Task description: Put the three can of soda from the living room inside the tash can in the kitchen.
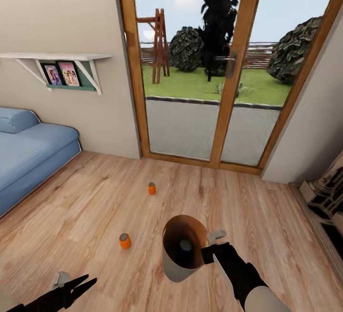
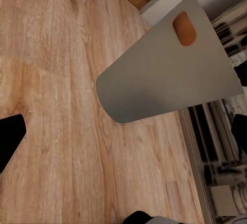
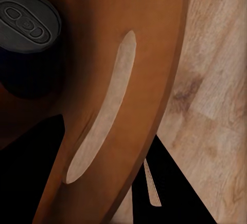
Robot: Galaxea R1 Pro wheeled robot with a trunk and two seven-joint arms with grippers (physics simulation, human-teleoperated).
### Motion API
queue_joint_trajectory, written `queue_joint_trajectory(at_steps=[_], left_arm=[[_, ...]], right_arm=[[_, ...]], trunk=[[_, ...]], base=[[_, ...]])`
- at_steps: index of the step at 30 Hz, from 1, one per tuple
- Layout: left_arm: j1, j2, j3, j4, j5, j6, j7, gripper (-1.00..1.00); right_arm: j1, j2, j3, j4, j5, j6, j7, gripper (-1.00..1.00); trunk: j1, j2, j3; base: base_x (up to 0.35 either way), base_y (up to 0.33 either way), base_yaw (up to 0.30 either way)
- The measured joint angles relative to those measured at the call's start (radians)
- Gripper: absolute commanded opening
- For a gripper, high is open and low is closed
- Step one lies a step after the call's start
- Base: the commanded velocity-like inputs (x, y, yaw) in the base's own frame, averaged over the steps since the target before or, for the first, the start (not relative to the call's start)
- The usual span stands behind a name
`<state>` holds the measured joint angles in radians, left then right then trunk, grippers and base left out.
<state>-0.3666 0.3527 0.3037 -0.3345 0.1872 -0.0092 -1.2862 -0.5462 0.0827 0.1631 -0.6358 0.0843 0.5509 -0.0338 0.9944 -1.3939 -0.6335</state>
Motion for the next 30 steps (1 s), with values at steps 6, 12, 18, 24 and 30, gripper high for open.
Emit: queue_joint_trajectory(at_steps=[6, 12, 18, 24, 30], left_arm=[[0.000, 0.000, 0.000, 0.000, 0.000, 0.000, 0.001, 1.00], [0.000, 0.000, 0.000, 0.000, 0.000, 0.000, 0.002, 1.00], [0.000, -0.001, 0.000, 0.000, 0.000, 0.001, 0.004, 1.00], [0.000, -0.001, 0.000, 0.000, 0.000, 0.002, 0.004, 1.00], [0.000, -0.001, 0.000, 0.000, 0.000, 0.001, 0.004, 1.00]], right_arm=[[-0.001, 0.000, 0.000, -0.006, -0.001, 0.000, 0.000, -1.00], [-0.001, -0.001, -0.003, -0.047, 0.000, 0.006, 0.000, -1.00], [-0.001, -0.006, -0.007, -0.099, 0.004, 0.015, 0.001, -1.00], [0.000, -0.009, -0.008, -0.122, 0.004, 0.042, 0.002, -1.00], [-0.001, -0.009, -0.007, -0.128, 0.002, 0.071, 0.001, -1.00]], trunk=[[0.000, 0.000, 0.000], [0.000, 0.000, 0.000], [0.000, 0.000, 0.000], [0.000, 0.000, 0.000], [0.000, 0.000, 0.000]], base=[[0.347, 0.000, 0.000], [0.347, 0.000, 0.000], [0.347, 0.000, 0.000], [0.347, 0.000, 0.000], [0.336, 0.000, 0.000]])
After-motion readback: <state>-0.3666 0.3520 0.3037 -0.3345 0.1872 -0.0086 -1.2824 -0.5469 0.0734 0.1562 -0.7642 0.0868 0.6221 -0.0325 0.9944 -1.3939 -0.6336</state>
